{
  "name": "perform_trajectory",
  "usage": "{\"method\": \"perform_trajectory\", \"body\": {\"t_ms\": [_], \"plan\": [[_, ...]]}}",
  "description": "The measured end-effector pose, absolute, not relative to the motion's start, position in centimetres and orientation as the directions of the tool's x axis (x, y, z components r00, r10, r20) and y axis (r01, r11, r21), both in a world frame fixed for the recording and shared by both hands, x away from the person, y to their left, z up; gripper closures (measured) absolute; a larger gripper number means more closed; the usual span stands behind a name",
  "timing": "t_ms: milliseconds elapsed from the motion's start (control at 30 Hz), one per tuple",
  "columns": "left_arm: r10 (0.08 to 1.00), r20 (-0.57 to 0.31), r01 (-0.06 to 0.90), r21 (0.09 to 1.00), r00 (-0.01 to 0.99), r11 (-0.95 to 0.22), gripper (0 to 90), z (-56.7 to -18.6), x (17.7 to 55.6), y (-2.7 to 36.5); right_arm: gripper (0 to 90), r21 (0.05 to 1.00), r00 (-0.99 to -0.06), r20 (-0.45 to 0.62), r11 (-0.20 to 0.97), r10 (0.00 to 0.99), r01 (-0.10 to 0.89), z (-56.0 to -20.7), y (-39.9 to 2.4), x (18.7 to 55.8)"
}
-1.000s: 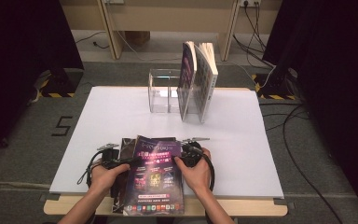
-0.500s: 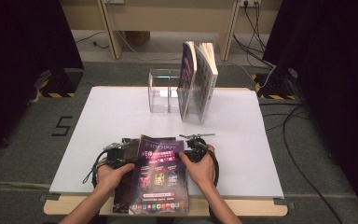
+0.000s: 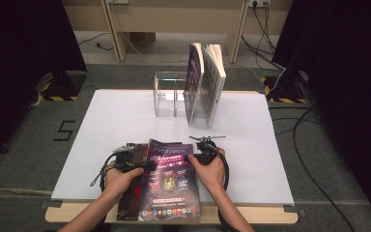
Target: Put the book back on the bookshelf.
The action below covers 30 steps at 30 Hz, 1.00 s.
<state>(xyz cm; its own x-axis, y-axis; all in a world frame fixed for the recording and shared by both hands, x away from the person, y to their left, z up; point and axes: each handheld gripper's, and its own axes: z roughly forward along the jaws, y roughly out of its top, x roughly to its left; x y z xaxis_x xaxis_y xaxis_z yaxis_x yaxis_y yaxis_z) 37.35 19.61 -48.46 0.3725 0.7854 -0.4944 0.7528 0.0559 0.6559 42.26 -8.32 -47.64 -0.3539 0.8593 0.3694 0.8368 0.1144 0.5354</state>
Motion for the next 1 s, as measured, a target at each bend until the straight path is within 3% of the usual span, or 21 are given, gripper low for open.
{"method": "perform_trajectory", "body": {"t_ms": [1000], "plan": [[0.786, -0.49, 0.767, 0.641, 0.377, 0.031, 80.6, -48.58, 37.81, 19.21, 50.9, 0.522, -0.328, 0.384, 0.089, 0.863, 0.848, -47.57, -8.81, 42.71]]}}
